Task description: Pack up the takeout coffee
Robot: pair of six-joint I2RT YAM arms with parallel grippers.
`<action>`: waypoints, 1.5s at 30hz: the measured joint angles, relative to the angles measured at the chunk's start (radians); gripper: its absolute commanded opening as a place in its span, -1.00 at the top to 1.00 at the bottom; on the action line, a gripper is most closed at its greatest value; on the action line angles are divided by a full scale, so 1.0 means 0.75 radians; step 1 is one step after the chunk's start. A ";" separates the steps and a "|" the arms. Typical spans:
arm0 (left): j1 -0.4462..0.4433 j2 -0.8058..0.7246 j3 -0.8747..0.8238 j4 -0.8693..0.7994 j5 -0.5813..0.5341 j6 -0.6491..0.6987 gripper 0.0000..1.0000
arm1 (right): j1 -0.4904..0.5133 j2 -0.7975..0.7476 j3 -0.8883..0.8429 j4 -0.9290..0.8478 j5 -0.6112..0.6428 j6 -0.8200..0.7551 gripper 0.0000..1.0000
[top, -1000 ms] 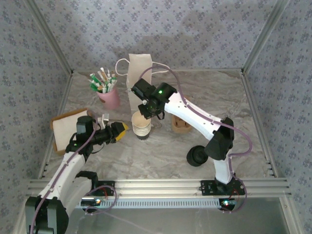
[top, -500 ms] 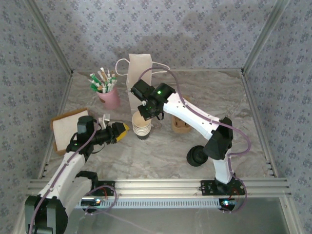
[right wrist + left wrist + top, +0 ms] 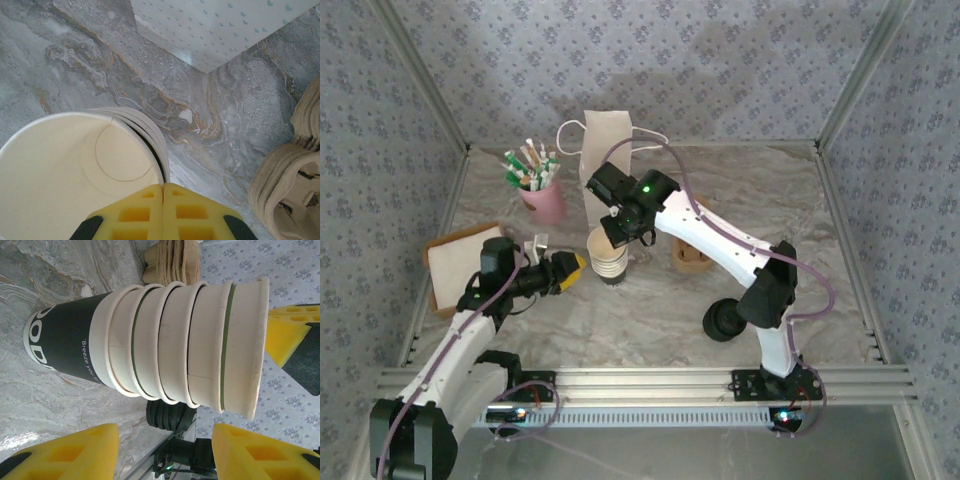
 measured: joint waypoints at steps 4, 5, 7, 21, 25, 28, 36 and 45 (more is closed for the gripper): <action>-0.003 0.008 0.000 0.014 0.000 0.000 -0.04 | 0.000 0.000 0.001 0.001 -0.021 0.000 1.00; -0.003 0.010 0.000 0.014 0.000 0.000 -0.04 | -0.001 0.000 0.001 0.001 -0.028 0.001 1.00; -0.003 0.014 0.000 0.015 0.000 0.000 -0.04 | -0.002 -0.001 0.001 0.002 -0.036 0.001 1.00; -0.008 0.015 0.000 0.014 -0.015 -0.001 -0.12 | -0.080 -0.115 0.004 0.038 -0.166 0.005 1.00; -0.008 0.014 0.017 -0.033 -0.045 0.023 -0.30 | -0.108 -0.161 0.027 0.039 -0.190 0.005 1.00; -0.008 -0.015 0.065 -0.132 -0.108 0.067 -0.75 | -0.120 -0.208 0.031 0.037 -0.196 0.003 1.00; -0.114 -0.219 0.305 -0.431 -0.386 0.170 -0.99 | -0.141 -0.531 -0.097 0.047 -0.207 -0.021 1.00; -0.488 -0.225 0.381 -0.602 -0.702 0.198 -0.99 | -0.162 -0.813 -0.431 0.066 -0.249 -0.037 1.00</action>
